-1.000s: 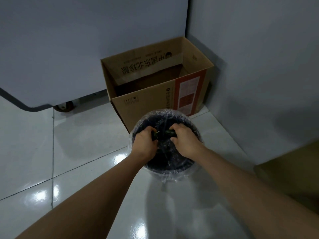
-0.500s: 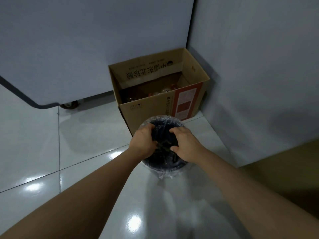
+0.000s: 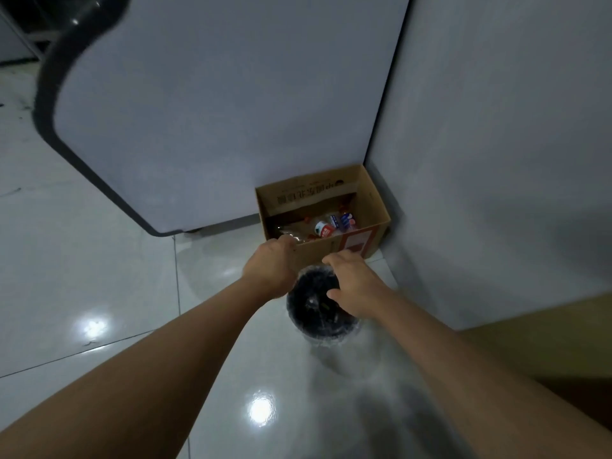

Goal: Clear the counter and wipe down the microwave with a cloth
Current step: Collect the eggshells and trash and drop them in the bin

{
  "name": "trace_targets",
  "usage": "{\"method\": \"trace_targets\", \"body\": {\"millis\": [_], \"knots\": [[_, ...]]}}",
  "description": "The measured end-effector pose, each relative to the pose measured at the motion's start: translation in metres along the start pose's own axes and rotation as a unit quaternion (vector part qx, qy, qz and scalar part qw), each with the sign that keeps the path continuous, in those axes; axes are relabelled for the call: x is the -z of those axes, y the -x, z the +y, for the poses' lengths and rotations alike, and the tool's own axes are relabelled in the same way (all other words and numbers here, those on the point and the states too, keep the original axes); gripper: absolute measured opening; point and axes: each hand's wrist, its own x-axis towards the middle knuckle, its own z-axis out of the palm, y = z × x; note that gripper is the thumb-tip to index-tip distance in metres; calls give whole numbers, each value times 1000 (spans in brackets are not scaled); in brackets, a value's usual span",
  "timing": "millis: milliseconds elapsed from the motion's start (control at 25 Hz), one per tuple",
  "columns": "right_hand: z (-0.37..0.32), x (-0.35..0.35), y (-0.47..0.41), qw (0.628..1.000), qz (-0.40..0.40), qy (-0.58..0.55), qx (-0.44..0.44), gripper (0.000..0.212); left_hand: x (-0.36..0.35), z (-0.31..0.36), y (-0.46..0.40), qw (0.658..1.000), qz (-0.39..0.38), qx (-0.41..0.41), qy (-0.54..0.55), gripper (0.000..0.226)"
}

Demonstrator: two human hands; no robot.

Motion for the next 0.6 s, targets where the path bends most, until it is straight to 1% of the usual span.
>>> {"method": "trace_targets", "body": {"millis": [160, 360, 480, 600], "knots": [[-59, 84, 37, 999, 7, 29, 33, 57, 99, 29, 36, 1000, 12, 11, -14, 49], [-120, 160, 81, 997, 21, 30, 74, 54, 207, 61, 82, 999, 32, 16, -29, 49], [-159, 200, 101, 993, 28, 47, 100, 55, 262, 66, 115, 998, 41, 29, -43, 52], [-197, 232, 114, 990, 16, 57, 126, 56, 309, 60, 149, 995, 55, 55, -63, 53]]}}
